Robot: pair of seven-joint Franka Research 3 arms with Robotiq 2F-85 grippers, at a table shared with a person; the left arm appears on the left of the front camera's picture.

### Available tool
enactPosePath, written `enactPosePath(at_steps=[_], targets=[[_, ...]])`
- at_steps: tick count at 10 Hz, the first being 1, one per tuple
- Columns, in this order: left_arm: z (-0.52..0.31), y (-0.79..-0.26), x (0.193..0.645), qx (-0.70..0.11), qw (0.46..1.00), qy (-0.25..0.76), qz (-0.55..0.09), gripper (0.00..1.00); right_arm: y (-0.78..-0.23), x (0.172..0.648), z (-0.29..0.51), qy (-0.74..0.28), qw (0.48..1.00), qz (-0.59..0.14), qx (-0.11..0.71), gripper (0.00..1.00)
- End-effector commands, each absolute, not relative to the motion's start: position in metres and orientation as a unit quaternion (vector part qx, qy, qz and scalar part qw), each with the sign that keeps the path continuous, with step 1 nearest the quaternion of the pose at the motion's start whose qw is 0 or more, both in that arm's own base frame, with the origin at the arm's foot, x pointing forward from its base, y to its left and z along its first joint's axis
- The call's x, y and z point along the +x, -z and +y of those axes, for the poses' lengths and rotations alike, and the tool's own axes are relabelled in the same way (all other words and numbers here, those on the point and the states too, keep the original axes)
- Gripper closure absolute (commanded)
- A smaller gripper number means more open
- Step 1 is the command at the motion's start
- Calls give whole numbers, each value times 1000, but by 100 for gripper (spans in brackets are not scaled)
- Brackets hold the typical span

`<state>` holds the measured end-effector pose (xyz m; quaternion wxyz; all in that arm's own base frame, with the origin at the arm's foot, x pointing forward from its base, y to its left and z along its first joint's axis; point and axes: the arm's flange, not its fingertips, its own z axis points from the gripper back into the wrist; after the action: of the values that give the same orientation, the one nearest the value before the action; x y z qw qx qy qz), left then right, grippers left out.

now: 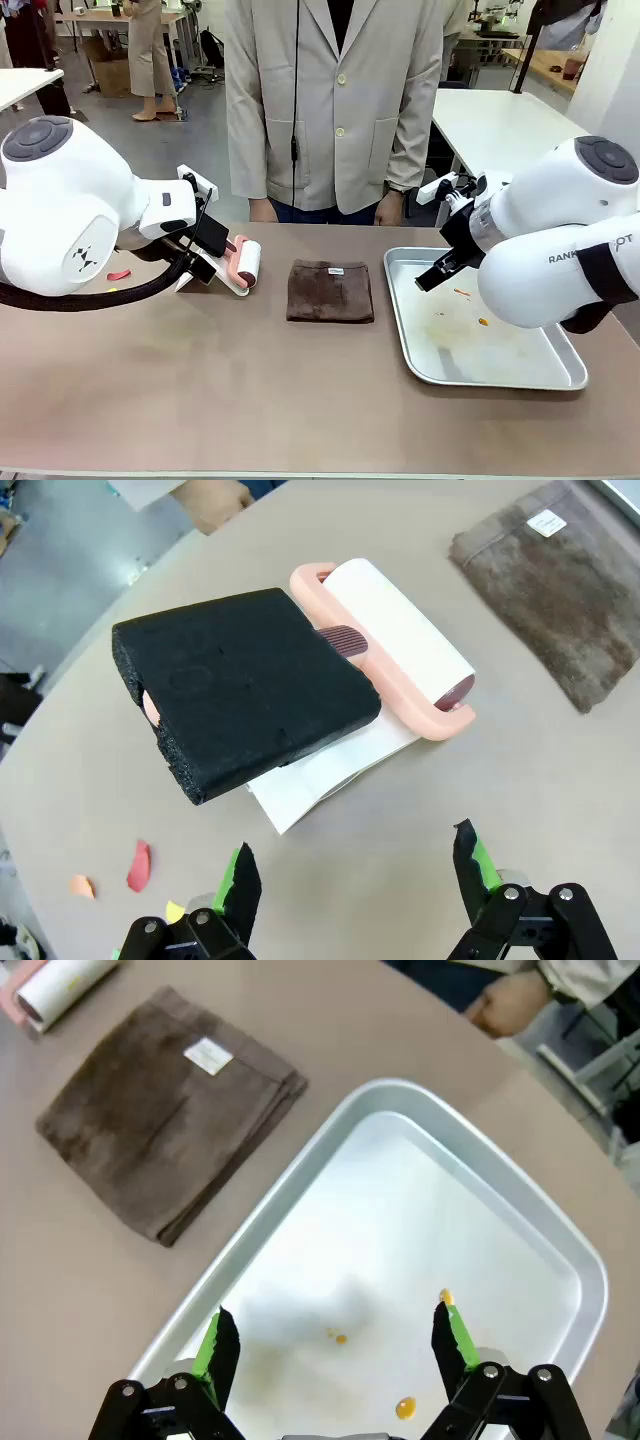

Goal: Clean the surface of the table.
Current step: Hold the Lint Roller with your left hand and the towel with your right hand.

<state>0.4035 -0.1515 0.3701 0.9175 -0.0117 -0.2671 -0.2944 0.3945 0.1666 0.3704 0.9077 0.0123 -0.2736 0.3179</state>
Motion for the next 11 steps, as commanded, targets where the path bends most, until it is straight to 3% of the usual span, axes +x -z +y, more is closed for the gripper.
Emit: enactPosePath(at_steps=[1, 11], targets=[[-152, -370, 403, -12, 917, 294, -267, 0, -371, 395, 167, -318, 908, -274, 12, 0], [-152, -370, 403, -12, 917, 294, -267, 0, -371, 395, 167, -318, 908, -274, 12, 0]])
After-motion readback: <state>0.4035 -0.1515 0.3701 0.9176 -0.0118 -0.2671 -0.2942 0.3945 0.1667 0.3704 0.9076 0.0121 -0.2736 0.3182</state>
